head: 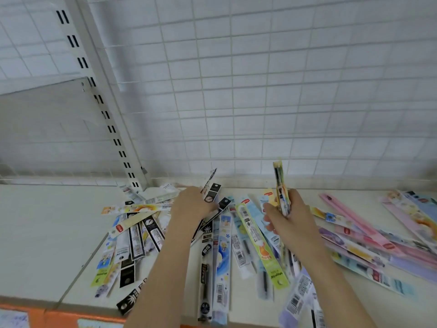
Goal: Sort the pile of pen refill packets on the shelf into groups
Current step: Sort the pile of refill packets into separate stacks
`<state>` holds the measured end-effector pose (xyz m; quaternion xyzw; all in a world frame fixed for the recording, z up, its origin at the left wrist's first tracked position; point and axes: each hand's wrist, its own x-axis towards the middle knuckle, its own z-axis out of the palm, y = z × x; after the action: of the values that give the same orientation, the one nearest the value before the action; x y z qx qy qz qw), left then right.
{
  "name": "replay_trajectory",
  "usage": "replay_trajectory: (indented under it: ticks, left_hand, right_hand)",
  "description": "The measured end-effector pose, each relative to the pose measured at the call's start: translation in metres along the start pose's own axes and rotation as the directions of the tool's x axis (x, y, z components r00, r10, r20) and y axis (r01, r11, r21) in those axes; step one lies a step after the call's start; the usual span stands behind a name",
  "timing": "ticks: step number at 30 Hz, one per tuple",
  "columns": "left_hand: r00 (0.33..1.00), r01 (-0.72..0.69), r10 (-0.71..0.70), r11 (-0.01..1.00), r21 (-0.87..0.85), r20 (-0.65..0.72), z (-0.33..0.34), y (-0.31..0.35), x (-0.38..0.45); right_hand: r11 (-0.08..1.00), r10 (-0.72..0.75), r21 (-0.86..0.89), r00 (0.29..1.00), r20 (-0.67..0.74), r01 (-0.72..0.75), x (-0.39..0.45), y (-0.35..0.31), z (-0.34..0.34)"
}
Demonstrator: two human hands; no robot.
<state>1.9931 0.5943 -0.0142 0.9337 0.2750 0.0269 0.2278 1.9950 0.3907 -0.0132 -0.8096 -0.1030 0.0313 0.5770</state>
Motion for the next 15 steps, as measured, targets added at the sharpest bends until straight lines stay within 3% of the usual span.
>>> replay_trajectory:
  ticks: [8,15]
  left_hand:
    - [0.998,0.063,-0.065,0.997,0.055,0.028,0.003,-0.007,0.007]
    - [0.999,-0.008,0.005,0.998,-0.06,-0.044,-0.01,-0.009,-0.011]
  right_hand:
    - [0.994,0.008,-0.11,0.998,0.065,0.0,-0.003,-0.001,0.002]
    - [1.0,0.025,-0.001,0.998,0.065,-0.025,0.0,0.0,0.0]
